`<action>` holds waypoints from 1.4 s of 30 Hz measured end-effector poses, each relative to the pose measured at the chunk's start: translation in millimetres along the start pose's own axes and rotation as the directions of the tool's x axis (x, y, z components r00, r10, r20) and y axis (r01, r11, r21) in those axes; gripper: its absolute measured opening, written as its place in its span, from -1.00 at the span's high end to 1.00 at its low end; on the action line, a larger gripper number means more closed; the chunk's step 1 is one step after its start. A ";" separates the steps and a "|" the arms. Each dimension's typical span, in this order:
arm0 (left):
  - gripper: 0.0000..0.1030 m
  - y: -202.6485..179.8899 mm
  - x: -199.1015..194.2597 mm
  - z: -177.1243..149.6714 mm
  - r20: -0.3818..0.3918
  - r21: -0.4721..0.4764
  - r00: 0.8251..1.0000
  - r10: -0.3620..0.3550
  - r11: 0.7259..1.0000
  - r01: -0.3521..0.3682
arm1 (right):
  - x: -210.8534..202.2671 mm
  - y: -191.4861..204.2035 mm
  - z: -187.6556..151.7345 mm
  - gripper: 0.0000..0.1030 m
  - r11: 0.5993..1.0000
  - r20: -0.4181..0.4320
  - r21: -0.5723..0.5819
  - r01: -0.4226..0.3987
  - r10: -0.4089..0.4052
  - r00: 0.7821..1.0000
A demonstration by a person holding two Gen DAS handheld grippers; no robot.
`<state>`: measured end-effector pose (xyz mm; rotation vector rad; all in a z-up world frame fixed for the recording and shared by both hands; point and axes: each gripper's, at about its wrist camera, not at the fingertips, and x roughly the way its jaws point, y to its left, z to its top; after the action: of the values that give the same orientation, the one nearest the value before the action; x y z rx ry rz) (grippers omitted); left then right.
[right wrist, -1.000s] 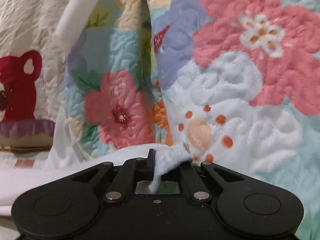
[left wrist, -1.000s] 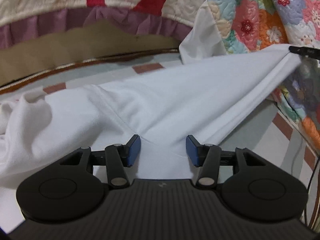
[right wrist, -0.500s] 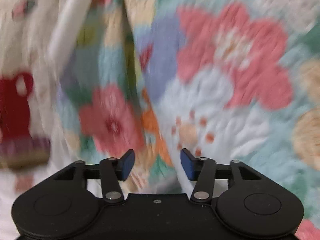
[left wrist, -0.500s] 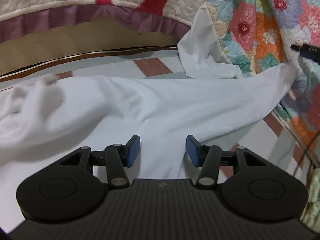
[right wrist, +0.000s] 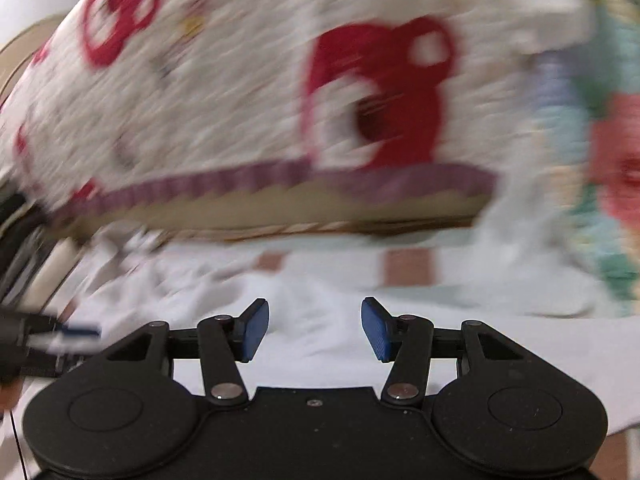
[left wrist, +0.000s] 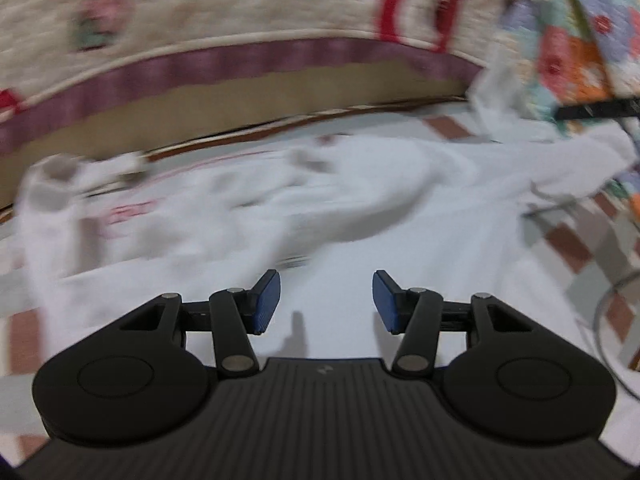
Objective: Fold clothes
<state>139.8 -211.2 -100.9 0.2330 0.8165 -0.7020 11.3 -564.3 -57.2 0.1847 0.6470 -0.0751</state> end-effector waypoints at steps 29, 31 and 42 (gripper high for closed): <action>-0.02 313.9 72.7 8.1 -0.004 -0.450 0.952 0.306 0.849 -0.275 | 129.4 158.0 24.2 0.82 0.956 -0.270 -0.181 -0.231 0.178 0.946; -0.14 320.4 87.0 12.2 -0.015 -0.446 0.932 0.363 0.832 -0.331 | 140.1 166.2 26.6 0.82 0.941 -0.283 -0.220 -0.256 0.190 0.940; 0.42 299.1 105.8 16.3 0.088 -0.360 0.952 0.293 0.901 -0.244 | 191.8 155.9 22.4 0.78 0.956 -0.321 -0.019 -0.293 0.272 0.907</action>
<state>395.5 -44.3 -188.7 -0.0232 0.7409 -0.3014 197.0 -418.1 -132.8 0.2270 0.9352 0.2614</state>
